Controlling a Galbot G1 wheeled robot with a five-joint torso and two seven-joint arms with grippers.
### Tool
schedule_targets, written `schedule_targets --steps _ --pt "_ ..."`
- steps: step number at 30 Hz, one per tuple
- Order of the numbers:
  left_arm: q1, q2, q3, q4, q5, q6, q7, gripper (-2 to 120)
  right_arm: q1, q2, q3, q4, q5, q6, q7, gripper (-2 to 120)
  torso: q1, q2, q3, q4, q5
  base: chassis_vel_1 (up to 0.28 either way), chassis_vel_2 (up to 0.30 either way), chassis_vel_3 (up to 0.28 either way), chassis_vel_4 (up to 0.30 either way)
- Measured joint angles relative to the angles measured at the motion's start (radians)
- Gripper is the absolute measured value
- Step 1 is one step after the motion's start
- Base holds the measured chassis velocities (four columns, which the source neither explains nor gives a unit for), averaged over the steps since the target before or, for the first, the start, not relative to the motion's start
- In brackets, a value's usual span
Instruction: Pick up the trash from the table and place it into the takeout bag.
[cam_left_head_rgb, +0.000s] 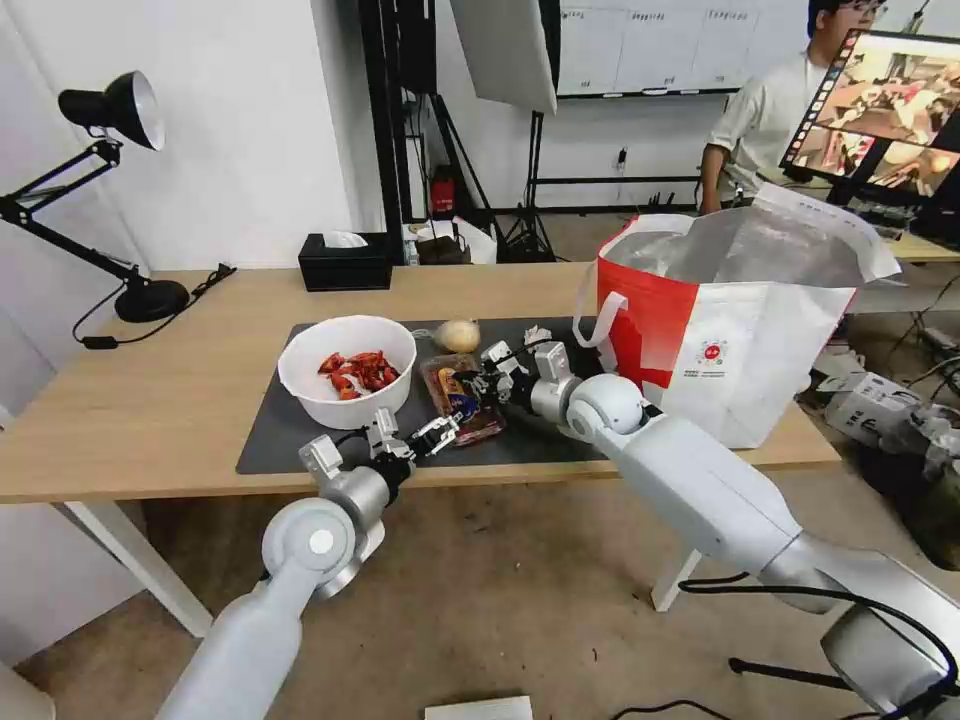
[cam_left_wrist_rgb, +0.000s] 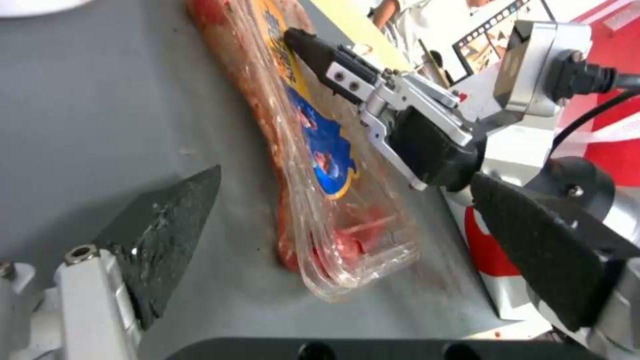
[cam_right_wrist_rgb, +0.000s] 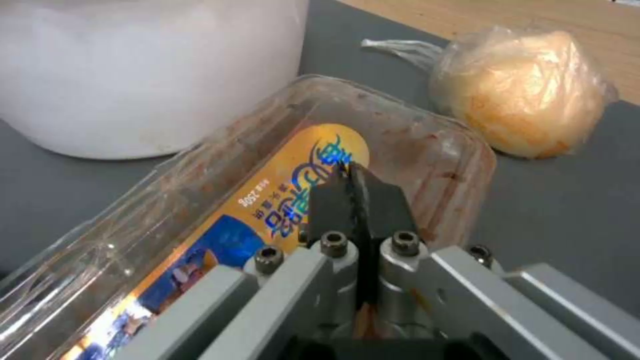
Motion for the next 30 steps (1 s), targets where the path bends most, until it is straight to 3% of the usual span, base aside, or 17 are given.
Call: schedule_targets --steps 11,19,30 --pt "-0.026 -0.014 0.021 0.013 -0.016 0.008 -0.02 100 -0.002 -0.002 0.004 0.003 0.0 0.0 0.003 0 0.0 0.0 0.0 0.0001 0.0 0.0 0.0 0.0 0.0" --pt "-0.061 -0.029 0.036 0.036 -0.045 -0.005 -0.078 73 -0.003 -0.006 0.005 0.006 0.0 0.002 0.01 0 0.0 0.0 0.0 0.0 0.0 0.0 0.0 0.0 0.0" --pt "-0.055 -0.014 0.034 0.035 -0.049 -0.009 -0.079 32 -0.005 -0.016 0.005 0.015 0.004 0.002 0.011 0 0.0 0.0 0.0 0.0 0.0 0.0 0.0 0.0 0.0"
